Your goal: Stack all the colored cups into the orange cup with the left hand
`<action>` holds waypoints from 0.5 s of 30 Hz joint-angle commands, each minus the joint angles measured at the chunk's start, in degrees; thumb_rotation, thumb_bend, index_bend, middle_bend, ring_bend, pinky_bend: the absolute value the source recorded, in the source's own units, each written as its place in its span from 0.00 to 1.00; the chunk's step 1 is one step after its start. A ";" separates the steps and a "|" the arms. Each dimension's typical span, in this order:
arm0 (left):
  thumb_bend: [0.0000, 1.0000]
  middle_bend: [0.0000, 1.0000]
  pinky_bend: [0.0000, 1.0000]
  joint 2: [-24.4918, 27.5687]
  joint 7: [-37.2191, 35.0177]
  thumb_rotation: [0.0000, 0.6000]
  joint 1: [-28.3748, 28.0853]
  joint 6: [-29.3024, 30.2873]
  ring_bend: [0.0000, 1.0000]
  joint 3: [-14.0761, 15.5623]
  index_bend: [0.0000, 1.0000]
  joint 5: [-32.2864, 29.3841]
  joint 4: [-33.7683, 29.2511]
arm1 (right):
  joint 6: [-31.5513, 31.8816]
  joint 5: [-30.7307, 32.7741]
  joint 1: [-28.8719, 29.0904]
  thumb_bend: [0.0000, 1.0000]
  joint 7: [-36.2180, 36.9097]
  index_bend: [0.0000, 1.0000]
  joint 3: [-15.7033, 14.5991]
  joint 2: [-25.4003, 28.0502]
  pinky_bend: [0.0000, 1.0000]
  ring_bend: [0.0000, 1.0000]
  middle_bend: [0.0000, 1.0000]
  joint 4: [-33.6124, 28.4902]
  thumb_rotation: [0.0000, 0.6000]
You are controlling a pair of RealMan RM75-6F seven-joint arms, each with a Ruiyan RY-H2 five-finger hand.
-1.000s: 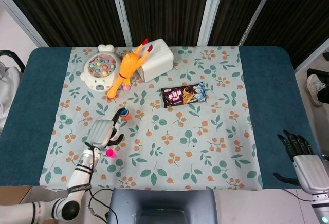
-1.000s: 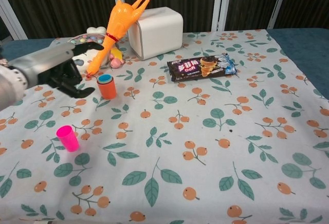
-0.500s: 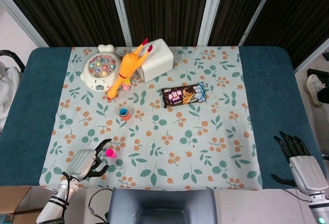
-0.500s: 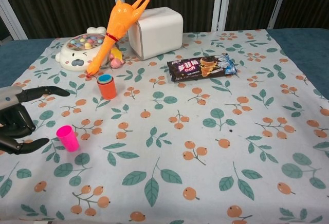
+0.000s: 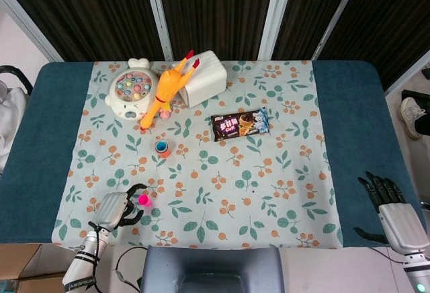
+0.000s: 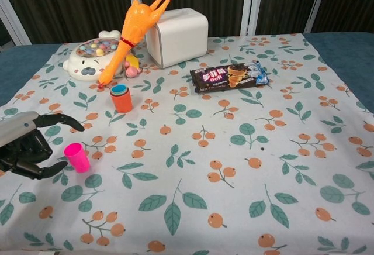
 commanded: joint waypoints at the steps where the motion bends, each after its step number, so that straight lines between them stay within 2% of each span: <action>1: 0.36 1.00 1.00 -0.76 -0.43 1.00 -0.02 -0.80 1.00 -0.41 0.27 -0.53 1.03 | 0.11 -0.03 -0.04 0.20 0.12 0.00 0.00 0.01 0.00 0.00 0.00 -0.01 1.00; 15: 0.36 1.00 1.00 -3.69 -1.12 1.00 -0.28 -2.38 1.00 -2.04 0.35 -1.23 4.26 | 0.49 -0.26 -0.12 0.21 0.88 0.00 -0.02 0.12 0.00 0.00 0.00 0.10 1.00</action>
